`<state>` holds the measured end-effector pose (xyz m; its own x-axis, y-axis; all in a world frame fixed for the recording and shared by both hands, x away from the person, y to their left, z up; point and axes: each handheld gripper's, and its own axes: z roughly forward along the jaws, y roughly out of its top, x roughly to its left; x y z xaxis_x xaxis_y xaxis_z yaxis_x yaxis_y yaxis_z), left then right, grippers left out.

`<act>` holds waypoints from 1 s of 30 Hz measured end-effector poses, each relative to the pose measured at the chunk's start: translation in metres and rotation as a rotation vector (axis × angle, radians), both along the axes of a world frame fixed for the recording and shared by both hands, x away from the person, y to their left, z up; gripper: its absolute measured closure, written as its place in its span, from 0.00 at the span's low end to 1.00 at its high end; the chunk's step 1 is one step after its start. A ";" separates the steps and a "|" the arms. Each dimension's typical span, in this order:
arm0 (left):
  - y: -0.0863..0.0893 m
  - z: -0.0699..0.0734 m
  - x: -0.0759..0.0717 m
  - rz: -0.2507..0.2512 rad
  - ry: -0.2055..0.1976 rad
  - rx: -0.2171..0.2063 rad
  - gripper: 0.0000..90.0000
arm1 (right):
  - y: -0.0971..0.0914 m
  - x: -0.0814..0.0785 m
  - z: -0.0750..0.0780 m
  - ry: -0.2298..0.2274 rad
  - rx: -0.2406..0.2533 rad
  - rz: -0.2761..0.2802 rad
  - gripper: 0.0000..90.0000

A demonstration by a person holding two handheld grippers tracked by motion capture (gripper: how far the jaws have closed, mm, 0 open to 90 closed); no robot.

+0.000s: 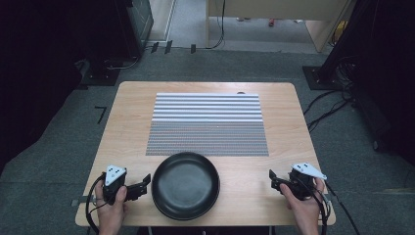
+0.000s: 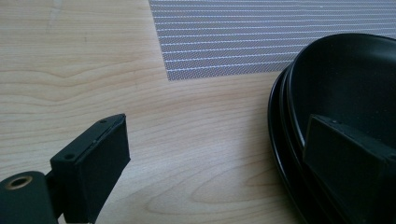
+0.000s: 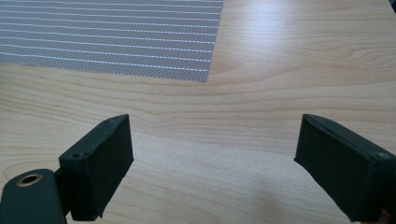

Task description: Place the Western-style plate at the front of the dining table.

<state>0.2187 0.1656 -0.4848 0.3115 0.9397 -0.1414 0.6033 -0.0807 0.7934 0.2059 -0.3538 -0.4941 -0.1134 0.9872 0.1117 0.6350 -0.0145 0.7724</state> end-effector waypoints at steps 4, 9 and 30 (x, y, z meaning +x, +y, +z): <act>-0.004 0.001 -0.001 -0.012 0.004 0.003 0.08 | 0.005 -0.001 0.002 -0.004 0.010 0.006 0.11; -0.007 0.002 -0.002 -0.019 0.008 -0.004 0.08 | 0.011 0.000 0.003 -0.001 0.027 0.014 0.12; -0.027 0.001 -0.007 -0.072 0.026 -0.010 0.08 | 0.044 -0.003 0.009 -0.004 0.051 0.073 0.15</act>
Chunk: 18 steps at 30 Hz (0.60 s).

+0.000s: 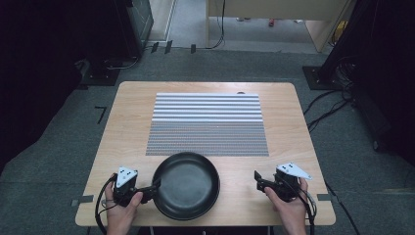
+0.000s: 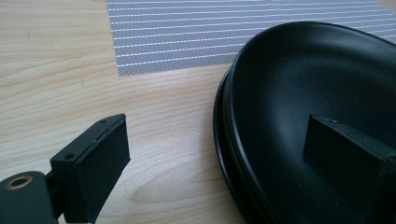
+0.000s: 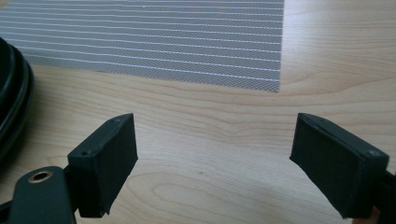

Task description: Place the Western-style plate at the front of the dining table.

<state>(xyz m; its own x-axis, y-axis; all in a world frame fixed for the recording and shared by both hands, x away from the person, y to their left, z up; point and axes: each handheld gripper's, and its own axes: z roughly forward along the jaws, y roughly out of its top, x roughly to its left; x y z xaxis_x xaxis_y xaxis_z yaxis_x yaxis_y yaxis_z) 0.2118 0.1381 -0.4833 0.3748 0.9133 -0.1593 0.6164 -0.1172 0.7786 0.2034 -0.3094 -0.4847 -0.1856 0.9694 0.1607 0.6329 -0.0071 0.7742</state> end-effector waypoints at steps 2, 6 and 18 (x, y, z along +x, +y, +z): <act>-0.003 0.000 -0.001 -0.009 0.001 0.003 0.08 | 0.005 0.000 0.001 0.000 0.006 0.011 0.15; -0.010 -0.001 -0.003 -0.030 0.008 0.009 0.08 | 0.016 -0.002 0.004 -0.022 0.006 0.030 0.24; -0.024 -0.003 -0.003 -0.062 0.023 0.011 0.08 | 0.042 -0.001 0.010 -0.038 0.014 0.093 0.29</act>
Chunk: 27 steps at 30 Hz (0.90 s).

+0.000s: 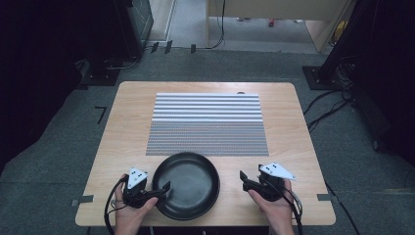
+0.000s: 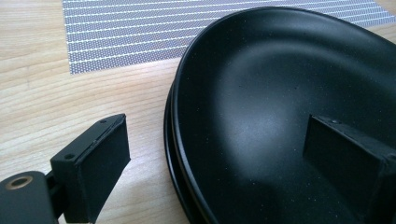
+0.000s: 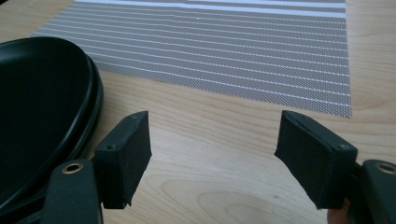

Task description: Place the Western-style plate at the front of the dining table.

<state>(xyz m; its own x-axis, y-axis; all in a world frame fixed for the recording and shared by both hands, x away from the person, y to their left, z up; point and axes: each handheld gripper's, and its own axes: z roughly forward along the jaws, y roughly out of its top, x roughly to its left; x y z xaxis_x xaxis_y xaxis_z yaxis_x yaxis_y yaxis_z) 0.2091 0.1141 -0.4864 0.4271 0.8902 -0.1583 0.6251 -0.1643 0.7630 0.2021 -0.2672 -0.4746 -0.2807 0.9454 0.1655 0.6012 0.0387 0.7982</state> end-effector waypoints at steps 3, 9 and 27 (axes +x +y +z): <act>-0.003 -0.001 0.000 -0.008 -0.001 0.005 0.09 | 0.005 0.001 0.001 -0.008 0.003 0.006 0.30; -0.006 -0.003 0.001 -0.004 0.012 0.015 0.09 | 0.020 0.004 -0.001 -0.010 -0.008 0.017 0.36; -0.009 -0.006 0.004 0.028 0.034 0.040 0.21 | 0.049 0.025 -0.001 0.045 0.060 0.098 0.59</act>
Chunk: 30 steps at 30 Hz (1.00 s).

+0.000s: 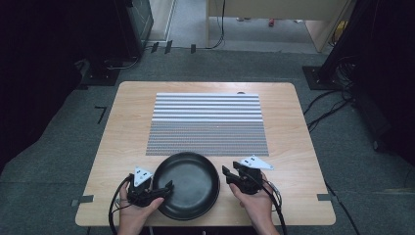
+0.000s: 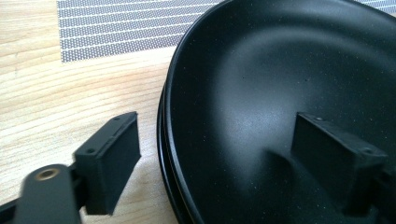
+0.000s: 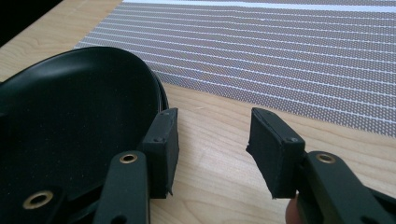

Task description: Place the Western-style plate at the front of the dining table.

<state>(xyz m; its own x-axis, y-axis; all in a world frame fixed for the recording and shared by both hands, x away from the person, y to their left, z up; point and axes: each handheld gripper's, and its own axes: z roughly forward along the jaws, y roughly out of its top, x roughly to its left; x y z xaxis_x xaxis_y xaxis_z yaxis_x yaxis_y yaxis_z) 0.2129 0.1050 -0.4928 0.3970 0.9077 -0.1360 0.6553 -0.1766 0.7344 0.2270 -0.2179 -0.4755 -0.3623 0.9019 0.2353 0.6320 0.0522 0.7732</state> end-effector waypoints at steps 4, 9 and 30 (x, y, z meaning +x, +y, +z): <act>0.000 0.000 0.000 -0.003 -0.001 -0.005 0.28 | 0.003 0.006 0.000 -0.016 -0.003 -0.008 0.62; 0.005 0.001 0.000 0.007 -0.005 -0.023 0.40 | 0.006 0.010 -0.005 0.039 0.028 0.009 0.73; 0.024 0.003 0.001 0.017 0.008 -0.083 0.59 | 0.001 -0.006 -0.014 0.151 0.307 0.069 0.86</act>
